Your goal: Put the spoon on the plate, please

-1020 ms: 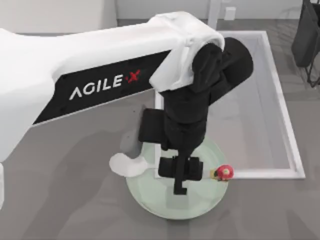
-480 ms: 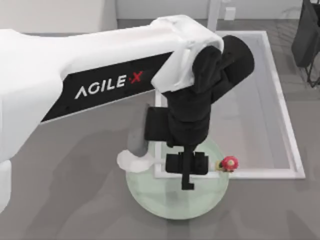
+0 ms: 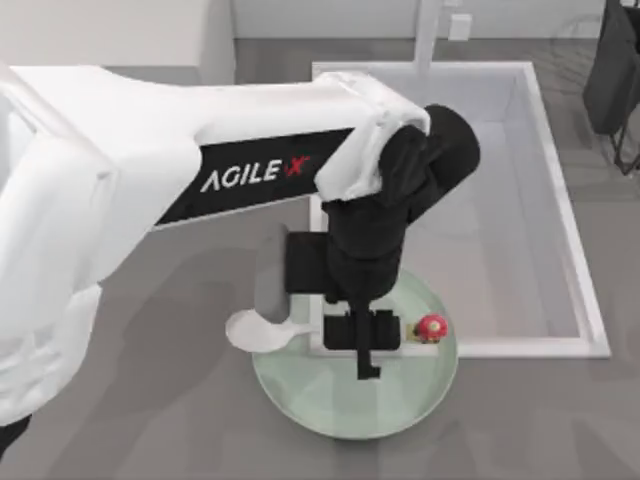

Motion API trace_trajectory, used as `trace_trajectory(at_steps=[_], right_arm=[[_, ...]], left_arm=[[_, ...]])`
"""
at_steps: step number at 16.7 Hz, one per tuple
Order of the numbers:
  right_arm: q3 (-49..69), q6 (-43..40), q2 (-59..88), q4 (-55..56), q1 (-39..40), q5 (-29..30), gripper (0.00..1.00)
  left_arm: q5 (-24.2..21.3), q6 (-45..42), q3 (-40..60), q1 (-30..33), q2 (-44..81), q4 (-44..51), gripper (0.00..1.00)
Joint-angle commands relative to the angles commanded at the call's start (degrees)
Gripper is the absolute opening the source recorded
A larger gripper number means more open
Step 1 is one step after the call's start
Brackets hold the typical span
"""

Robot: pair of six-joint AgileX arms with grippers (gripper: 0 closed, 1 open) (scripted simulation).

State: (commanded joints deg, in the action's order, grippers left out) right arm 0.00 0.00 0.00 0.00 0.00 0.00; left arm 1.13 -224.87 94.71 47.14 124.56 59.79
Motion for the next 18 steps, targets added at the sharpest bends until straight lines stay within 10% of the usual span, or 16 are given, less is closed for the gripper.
trace_trajectory(at_steps=[6, 18], right_arm=[[0.0, 0.0, 0.0, 0.0, 0.0, 0.0, 1.00], [0.0, 0.0, 0.0, 0.0, 0.0, 0.0, 1.00]], left_arm=[[0.0, 0.1, -1.0, -0.3, 1.1, -0.6, 0.00], [0.0, 0.1, -1.0, -0.3, 1.1, -0.6, 0.90]])
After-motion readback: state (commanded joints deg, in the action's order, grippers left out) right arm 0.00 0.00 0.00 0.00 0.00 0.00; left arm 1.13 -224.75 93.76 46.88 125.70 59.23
